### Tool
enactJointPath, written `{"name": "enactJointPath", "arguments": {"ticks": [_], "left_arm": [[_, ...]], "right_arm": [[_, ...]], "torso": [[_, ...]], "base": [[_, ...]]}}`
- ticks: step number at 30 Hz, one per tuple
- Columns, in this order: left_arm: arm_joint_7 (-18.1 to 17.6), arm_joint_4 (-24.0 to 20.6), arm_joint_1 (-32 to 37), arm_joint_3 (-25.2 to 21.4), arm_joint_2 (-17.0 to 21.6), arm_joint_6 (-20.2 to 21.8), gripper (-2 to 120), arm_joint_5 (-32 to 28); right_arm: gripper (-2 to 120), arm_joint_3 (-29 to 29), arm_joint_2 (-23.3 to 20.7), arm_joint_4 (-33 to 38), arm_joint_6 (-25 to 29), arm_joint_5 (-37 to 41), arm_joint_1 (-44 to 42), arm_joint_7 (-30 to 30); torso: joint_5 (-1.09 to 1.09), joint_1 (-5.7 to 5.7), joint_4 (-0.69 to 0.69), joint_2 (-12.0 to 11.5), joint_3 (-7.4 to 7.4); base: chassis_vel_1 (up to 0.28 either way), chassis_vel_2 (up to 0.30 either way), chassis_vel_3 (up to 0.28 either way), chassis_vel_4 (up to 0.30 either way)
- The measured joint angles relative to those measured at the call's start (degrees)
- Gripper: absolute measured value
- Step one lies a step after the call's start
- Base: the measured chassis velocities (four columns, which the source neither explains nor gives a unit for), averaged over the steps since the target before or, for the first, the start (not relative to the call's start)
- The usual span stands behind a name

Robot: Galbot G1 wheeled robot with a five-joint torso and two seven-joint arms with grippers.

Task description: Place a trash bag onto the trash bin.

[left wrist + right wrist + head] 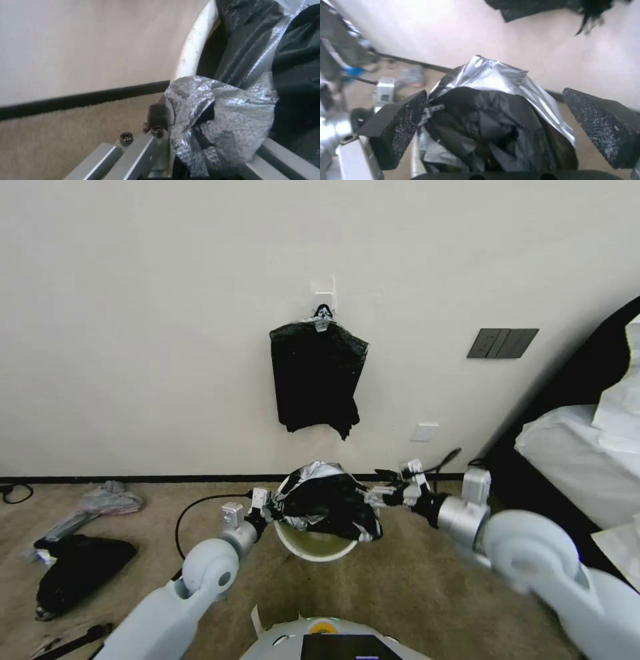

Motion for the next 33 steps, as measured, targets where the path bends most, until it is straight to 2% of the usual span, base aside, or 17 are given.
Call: {"name": "enactJointPath", "arguments": {"ticks": [3, 7, 12, 20, 26, 28, 30, 31, 32, 33], "left_arm": [[4.1, 0.7, 0.2, -1.5, 3.1, -1.7, 1, 0.2], [6.8, 1.3, 0.0, -2.0, 5.1, -2.7, 1, 0.2], [8.3, 1.4, -0.6, -1.2, 5.7, -3.1, 1, 0.6], [9.0, 0.6, -0.2, 0.2, 5.2, -3.2, 1, 2.3], [8.7, -0.2, 0.4, 0.3, 5.0, -3.2, 1, 2.6], [8.6, -0.6, 0.7, 0.4, 4.9, -3.2, 1, 2.7], [8.5, -0.7, 0.7, 0.4, 4.9, -3.2, 1, 2.7], [8.5, -0.8, 0.7, 0.4, 4.8, -3.2, 1, 2.7], [8.4, -0.9, 0.7, 0.4, 4.8, -3.1, 1, 2.6], [8.4, -0.9, 0.7, 0.4, 4.8, -3.1, 1, 2.6]], "right_arm": [[100, -2.1, -0.8, -3.7, -0.7, 1.9, 2.2, -4.0], [100, -4.5, -0.9, -5.3, -0.7, 0.4, 3.8, -5.7], [100, -6.5, -1.1, -6.7, -0.9, 1.3, 5.9, -6.1], [97, -9.2, -0.2, -10.1, -1.4, 9.4, 9.6, -4.0], [81, -12.1, 0.6, -11.0, -1.9, 9.6, 11.6, -3.3], [69, -13.0, 0.7, -11.3, -2.2, 9.5, 12.0, -3.0], [68, -13.1, 0.7, -11.4, -2.3, 9.5, 12.0, -2.9], [64, -13.2, 0.8, -11.4, -2.3, 9.5, 12.0, -2.9], [56, -13.3, 0.7, -11.5, -2.4, 9.5, 12.0, -2.8], [56, -13.3, 0.7, -11.5, -2.4, 9.5, 12.0, -2.8]], "torso": [[0.0, 0.0, -0.03, 0.0, 0.0], [0.01, 0.0, -0.03, 0.0, 0.0], [0.0, 0.0, -0.03, 0.0, 0.0], [0.01, 0.0, -0.03, 0.0, 0.0], [0.01, 0.0, -0.03, 0.0, 0.0], [0.0, 0.0, -0.02, 0.0, 0.0], [0.0, 0.0, -0.02, 0.0, 0.0], [0.0, 0.0, -0.02, 0.0, 0.0], [0.01, 0.0, -0.03, 0.0, 0.0], [0.01, 0.0, -0.03, 0.0, 0.0]], "base": [[0.0, 0.0, 0.0, 0.0], [0.0, 0.0, 0.0, 0.0], [0.0, 0.0, 0.0, 0.0], [0.0, 0.0, 0.0, 0.0], [0.0, 0.0, 0.0, 0.0], [0.0, 0.0, 0.0, 0.0], [0.0, 0.0, 0.0, 0.0], [0.0, 0.0, 0.0, 0.0], [0.0, 0.0, 0.0, 0.0], [0.0, 0.0, 0.0, 0.0]]}}
